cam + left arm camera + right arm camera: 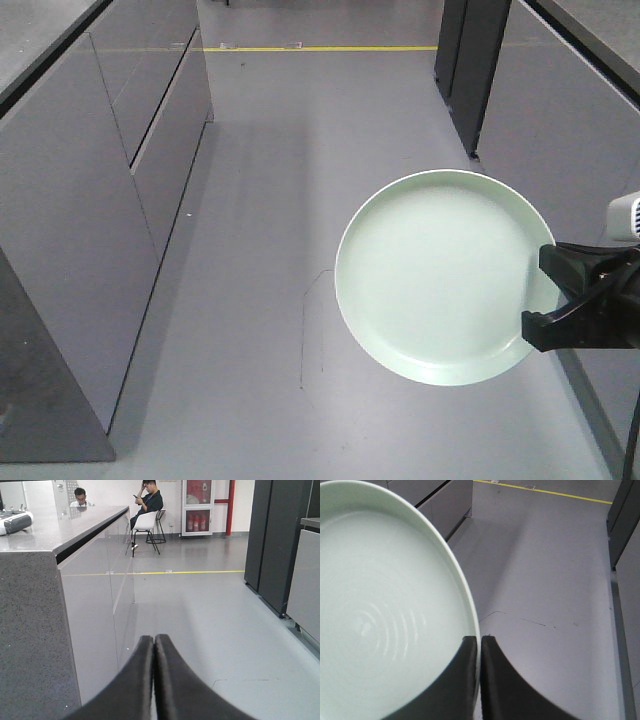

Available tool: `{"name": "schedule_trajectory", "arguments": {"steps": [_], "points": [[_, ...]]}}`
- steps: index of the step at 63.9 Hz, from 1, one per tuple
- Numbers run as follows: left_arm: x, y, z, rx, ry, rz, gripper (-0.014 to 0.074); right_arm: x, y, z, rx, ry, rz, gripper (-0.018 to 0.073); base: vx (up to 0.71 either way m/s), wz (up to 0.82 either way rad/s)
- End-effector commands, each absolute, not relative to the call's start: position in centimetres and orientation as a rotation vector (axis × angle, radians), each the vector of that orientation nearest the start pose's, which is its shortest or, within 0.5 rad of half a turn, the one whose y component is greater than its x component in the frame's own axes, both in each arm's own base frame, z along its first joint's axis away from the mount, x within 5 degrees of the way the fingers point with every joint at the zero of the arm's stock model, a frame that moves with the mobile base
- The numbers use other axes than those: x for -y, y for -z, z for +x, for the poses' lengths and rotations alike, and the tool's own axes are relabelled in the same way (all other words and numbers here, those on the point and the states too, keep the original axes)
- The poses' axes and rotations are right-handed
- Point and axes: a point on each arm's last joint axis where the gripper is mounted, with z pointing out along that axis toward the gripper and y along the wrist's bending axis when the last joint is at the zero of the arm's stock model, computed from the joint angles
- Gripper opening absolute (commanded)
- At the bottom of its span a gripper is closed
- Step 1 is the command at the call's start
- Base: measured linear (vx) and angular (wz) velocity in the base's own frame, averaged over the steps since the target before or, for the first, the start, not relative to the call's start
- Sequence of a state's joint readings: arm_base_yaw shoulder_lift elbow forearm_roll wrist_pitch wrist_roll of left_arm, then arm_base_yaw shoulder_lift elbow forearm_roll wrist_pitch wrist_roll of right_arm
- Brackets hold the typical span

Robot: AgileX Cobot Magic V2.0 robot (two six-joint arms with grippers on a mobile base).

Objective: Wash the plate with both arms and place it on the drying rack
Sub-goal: 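Hold the plate raised in the right gripper while driving down the aisle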

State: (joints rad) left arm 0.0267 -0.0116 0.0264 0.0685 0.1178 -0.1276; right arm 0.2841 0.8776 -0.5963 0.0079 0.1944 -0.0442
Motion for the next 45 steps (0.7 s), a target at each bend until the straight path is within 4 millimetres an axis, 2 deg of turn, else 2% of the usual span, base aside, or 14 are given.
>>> {"name": "schedule_trajectory", "arguments": {"steps": [1, 45], "points": [[-0.18, -19.44, 5.64, -1.547, 0.034, -0.080, -0.0006, -5.12, -32.23, 17.76, -1.820, -0.161, -0.305, -0.0009, 0.12, 0.00], [-0.18, -19.44, 5.64, -1.547, 0.034, -0.080, -0.0006, -5.12, -32.20, 17.75, -1.824, -0.161, -0.305, -0.0009, 0.15, -0.03]]}}
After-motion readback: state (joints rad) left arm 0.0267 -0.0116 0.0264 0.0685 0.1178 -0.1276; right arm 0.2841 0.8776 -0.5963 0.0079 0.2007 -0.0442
